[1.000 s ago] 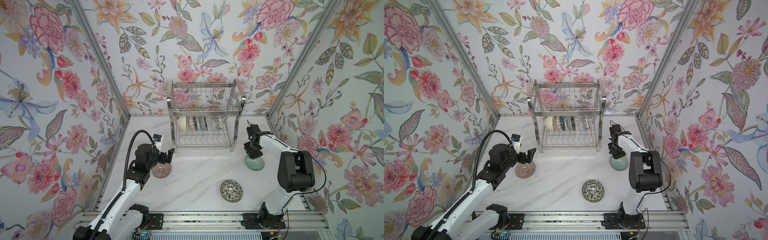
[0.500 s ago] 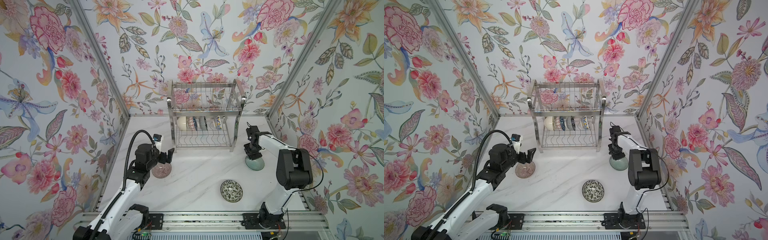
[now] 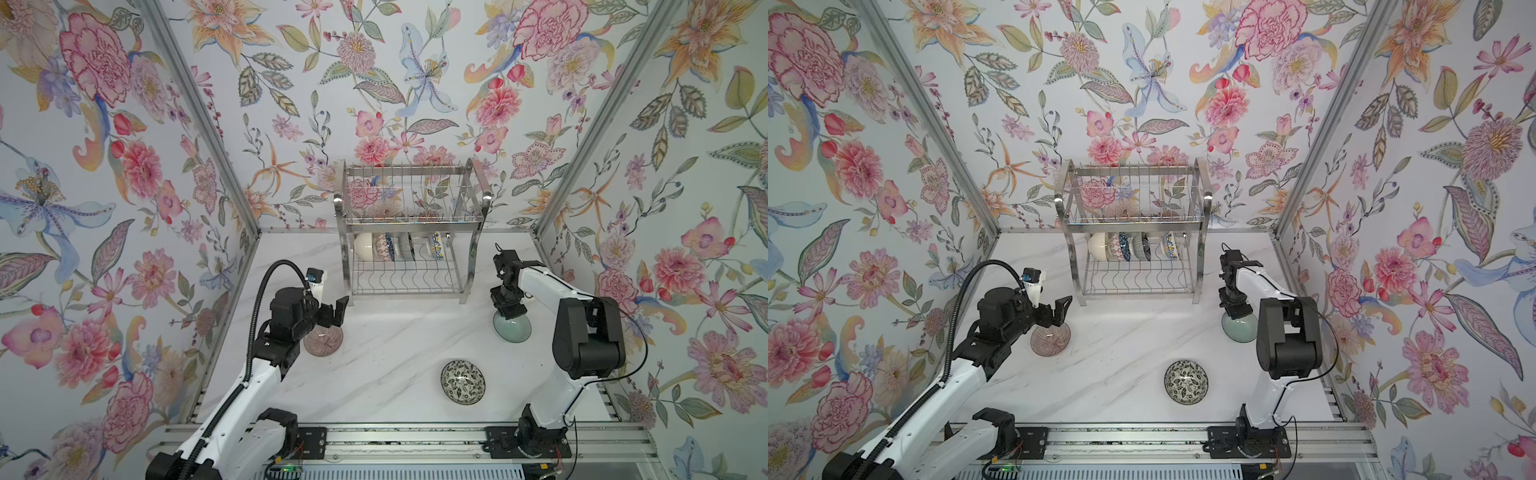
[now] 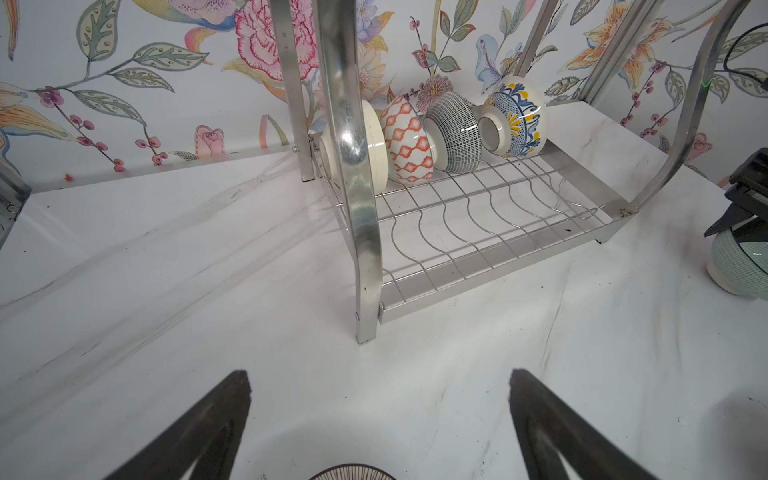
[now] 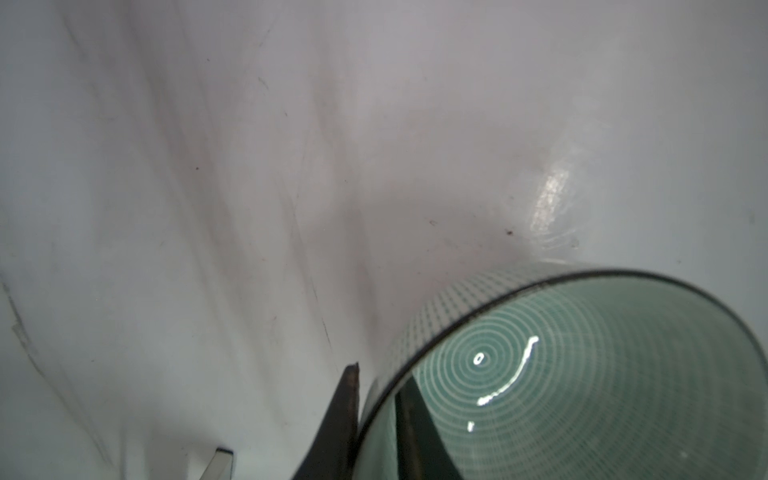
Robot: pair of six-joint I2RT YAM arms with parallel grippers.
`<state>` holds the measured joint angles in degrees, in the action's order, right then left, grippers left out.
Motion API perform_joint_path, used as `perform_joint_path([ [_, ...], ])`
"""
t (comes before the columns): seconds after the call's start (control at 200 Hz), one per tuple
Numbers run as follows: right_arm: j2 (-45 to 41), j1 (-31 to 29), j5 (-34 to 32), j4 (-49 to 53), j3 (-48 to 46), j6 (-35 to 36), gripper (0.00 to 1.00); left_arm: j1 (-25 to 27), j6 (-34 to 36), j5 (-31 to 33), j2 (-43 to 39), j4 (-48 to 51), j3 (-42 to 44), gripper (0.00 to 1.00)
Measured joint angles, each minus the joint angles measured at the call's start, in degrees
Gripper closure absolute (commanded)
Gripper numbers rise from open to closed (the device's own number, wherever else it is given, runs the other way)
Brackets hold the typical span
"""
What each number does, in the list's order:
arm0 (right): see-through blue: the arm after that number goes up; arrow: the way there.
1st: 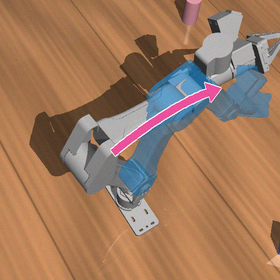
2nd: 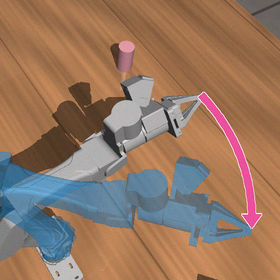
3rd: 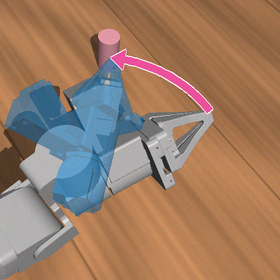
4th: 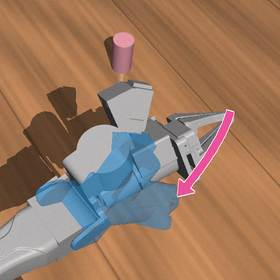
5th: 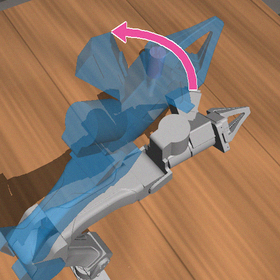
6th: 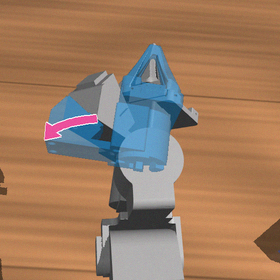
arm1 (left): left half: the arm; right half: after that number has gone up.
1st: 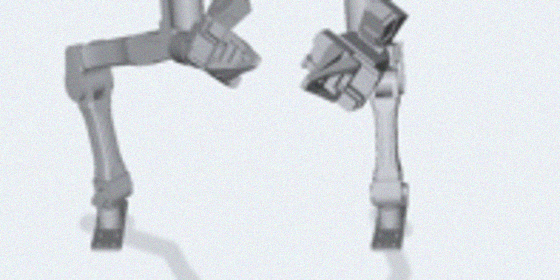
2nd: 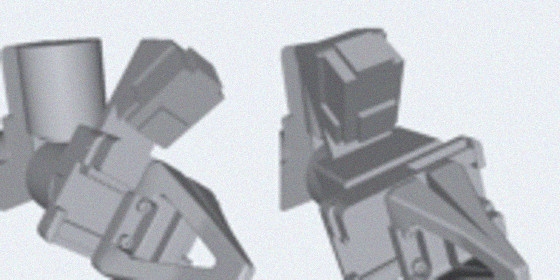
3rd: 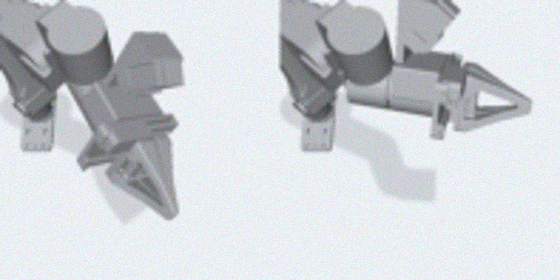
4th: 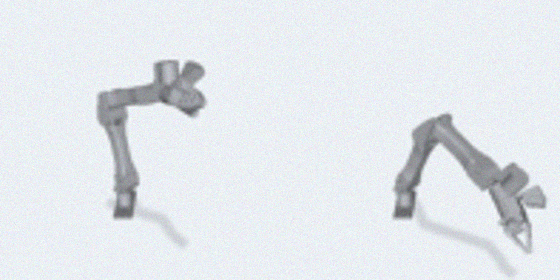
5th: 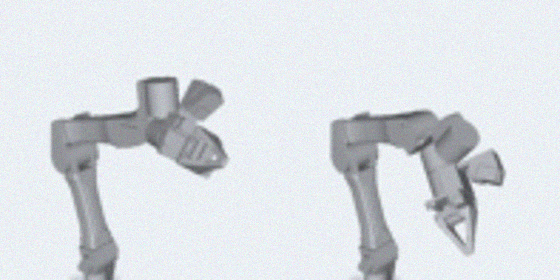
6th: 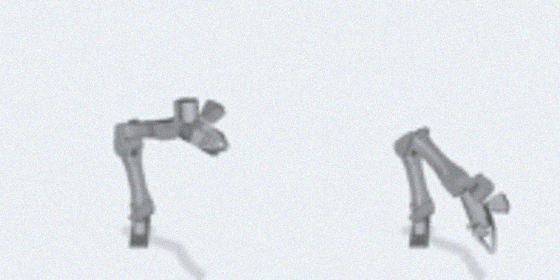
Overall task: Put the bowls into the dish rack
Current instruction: 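Lower the right gripper onto the pale green bowl rim and close it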
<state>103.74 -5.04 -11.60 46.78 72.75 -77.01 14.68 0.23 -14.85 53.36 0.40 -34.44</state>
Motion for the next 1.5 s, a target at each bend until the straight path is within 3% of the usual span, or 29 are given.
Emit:
perform_joint_path([
  [0.415,-6.0,-1.3,-5.4,0.3,0.8,0.0,0.86,3.6,1.7,-15.0,0.0,-1.7,0.0,0.01],
  [0.891,-12.6,-5.7,-14.0,0.5,1.1,2.8,0.89,7.1,2.6,-17.9,2.3,-1.5,0.0,0.01],
  [0.991,-12.7,-6.1,-14.2,0.5,1.0,3.8,0.85,7.3,2.6,-17.8,2.4,-1.5,0.0,0.01],
  [1.216,-12.7,-6.1,-13.0,0.5,0.6,6.5,0.62,7.7,3.2,-17.7,2.5,-0.6,0.0,0.01],
  [1.501,-10.4,-4.5,-6.7,-0.5,-1.7,7.2,0.56,8.3,3.7,-17.3,2.5,0.0,0.0,0.01],
])
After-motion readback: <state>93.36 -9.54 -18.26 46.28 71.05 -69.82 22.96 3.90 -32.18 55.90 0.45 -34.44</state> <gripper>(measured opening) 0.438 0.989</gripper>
